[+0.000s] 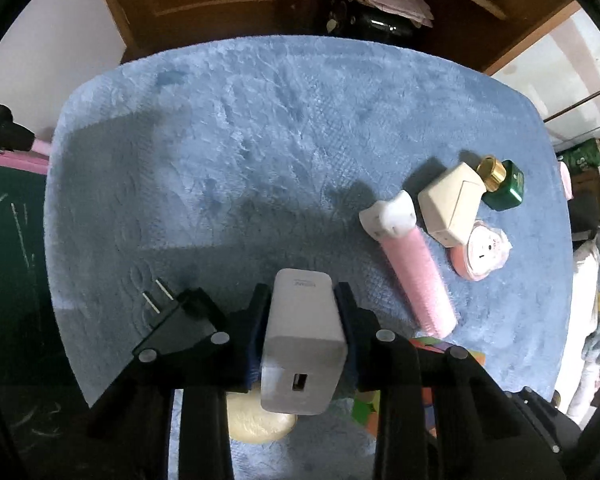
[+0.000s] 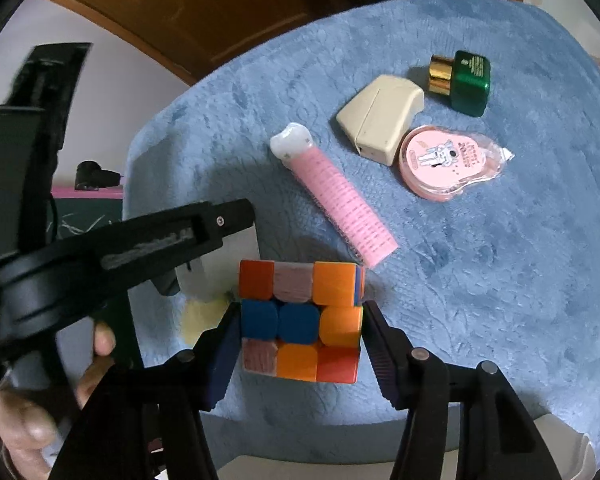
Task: Organize rigid objects
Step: 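Grasp the white charger cube with the left tool while the right tool grasps the Rubik's cube, then carry the charger cube over the tray with the left tool while the right tool carries the Rubik's cube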
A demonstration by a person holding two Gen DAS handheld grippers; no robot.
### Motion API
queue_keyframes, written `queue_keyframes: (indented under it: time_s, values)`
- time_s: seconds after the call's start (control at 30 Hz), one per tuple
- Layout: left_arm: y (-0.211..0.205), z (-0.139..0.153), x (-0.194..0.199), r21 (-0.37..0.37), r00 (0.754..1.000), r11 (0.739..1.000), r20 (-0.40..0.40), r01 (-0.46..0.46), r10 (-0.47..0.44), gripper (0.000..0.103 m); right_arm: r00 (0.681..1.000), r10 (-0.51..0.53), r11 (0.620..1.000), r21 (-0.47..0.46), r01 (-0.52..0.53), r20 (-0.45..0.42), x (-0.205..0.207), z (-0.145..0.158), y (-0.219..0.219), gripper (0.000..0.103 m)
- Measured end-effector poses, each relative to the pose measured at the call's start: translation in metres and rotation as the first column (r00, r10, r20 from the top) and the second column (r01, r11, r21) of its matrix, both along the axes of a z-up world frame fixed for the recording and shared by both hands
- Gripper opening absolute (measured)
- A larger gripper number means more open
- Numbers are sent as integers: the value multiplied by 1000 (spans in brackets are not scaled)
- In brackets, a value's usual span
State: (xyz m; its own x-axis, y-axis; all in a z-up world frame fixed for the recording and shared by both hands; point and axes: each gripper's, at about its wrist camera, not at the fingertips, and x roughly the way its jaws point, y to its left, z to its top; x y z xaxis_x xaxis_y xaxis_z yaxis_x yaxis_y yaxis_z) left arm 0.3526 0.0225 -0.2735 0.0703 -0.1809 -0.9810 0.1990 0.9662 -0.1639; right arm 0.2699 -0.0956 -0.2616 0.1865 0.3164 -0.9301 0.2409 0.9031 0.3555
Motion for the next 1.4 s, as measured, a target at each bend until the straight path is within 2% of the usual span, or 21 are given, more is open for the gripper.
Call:
queue_keyframes:
  time_s: [0.23, 0.37, 0.5, 0.7, 0.83, 0.97, 1.07, 1.17, 1.3, 1.4]
  values:
    - [-3, 12, -17, 5, 1000, 1000, 15, -6, 5, 35, 1000, -6, 999, 44, 5, 21, -11, 9, -14, 58]
    - [1, 29, -29, -14, 999, 999, 25, -35, 36, 35, 999, -3, 997, 73, -1, 48, -19, 25, -22, 58]
    - [6, 62, -48, -52, 995, 995, 51, -80, 82, 35, 997, 0, 995, 100, -8, 80, -31, 44, -32, 58]
    - [2, 131, -96, -81, 982, 993, 156, -91, 103, 35, 986, 26, 990, 130, -47, 162, -63, 87, -53, 58]
    - [-3, 169, -139, -85, 968, 992, 227, -91, 108, 35, 971, 62, 988, 120, -92, 230, -92, 120, -66, 58]
    - [-4, 191, -178, -110, 957, 989, 258, -104, 129, 35, 949, 114, 987, 76, -142, 293, -127, 151, -77, 59]
    - [-7, 197, -210, -123, 952, 986, 271, -110, 140, 35, 934, 152, 984, 39, -174, 322, -154, 163, -81, 59]
    - [-12, 196, -239, -103, 945, 987, 293, -122, 147, 35, 915, 208, 976, -18, -215, 345, -184, 168, -82, 59]
    - [-15, 181, -273, -97, 946, 982, 267, -164, 185, 35, 893, 275, 961, -85, -262, 355, -218, 168, -82, 59]
    - [-17, 167, -293, -76, 946, 977, 246, -200, 213, 35, 887, 308, 951, -100, -292, 343, -238, 159, -83, 59]
